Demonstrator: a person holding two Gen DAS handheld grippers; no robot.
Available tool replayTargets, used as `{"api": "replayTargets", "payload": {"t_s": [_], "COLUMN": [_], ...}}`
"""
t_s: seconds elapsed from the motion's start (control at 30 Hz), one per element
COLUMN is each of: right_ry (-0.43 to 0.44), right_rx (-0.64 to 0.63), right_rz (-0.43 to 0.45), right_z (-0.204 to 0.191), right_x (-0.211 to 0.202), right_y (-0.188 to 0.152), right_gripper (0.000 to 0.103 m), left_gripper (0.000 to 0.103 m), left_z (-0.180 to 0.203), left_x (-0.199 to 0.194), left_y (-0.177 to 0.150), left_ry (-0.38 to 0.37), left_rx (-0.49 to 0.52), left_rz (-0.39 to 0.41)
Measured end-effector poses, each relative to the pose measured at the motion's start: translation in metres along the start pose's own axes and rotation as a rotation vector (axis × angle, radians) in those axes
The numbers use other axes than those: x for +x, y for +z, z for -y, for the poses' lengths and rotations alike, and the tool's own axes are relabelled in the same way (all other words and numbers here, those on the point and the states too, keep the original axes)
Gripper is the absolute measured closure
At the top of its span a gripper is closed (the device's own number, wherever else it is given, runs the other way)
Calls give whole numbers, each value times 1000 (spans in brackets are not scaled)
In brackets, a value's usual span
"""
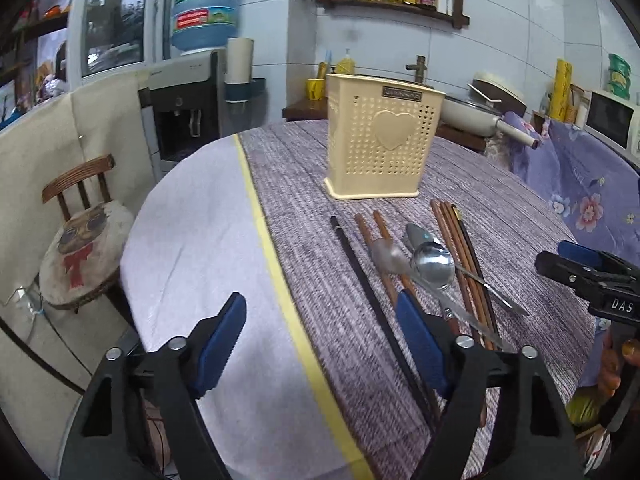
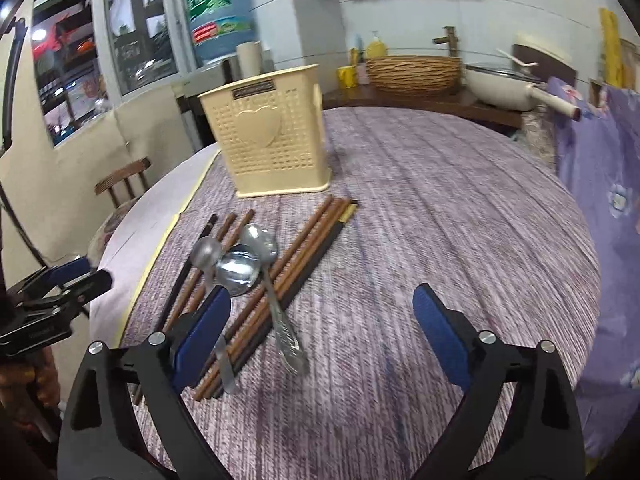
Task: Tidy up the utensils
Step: 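Move both tools down toward the row of chopsticks and spoons, then grasp the black chopstick with the left tool while the right tool grasps the yellow-tipped chopstick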
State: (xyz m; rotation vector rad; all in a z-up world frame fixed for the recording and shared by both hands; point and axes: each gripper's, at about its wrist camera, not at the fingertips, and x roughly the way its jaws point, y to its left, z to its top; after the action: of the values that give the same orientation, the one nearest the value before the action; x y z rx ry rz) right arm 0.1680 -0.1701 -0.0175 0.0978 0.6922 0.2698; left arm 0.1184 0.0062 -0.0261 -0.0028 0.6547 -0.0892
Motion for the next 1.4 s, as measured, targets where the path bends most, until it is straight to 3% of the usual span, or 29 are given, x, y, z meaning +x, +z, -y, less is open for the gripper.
{"api": "replayTargets", "payload": {"t_s": [0.1, 0.23, 0.33, 0.53, 0.77, 0.9, 0.97, 1.07, 1.4], "right_ry": [-36, -42, -73, -127, -136, -175, -171, -130, -156], "right_rx": [-29, 62, 82, 126, 176, 132, 142, 197, 173], "right_rz": [-21, -99, -116, -171, -215, -225, -232, -239, -226], "right_z": [-2, 10, 9, 10, 13, 10, 20, 33, 28], "right_x": [15, 42, 59, 89, 110, 115, 115, 114, 122], "right_y": [8, 23, 31, 43, 47, 52, 52, 53, 56], "right_gripper": [23, 42, 51, 70, 74, 78, 89, 90, 90], "left_gripper": [40, 51, 57, 62, 62, 62, 62, 62, 66], "left_z": [2, -4, -9, -9, -10, -12, -13, -15, 2], "left_x": [11, 30, 45, 61, 71, 74, 75, 77, 101], "left_y": [5, 11, 16, 29, 37, 37, 37, 38, 56], "left_ry": [-29, -36, -52, -60, -48, -39, -35, -33, -82], "left_rx": [-5, -32, -72, -72, -63, -60, -58, -56, -47], "left_rz": [-28, -75, -119, -146, -154, -162, -166, -176, -215]}}
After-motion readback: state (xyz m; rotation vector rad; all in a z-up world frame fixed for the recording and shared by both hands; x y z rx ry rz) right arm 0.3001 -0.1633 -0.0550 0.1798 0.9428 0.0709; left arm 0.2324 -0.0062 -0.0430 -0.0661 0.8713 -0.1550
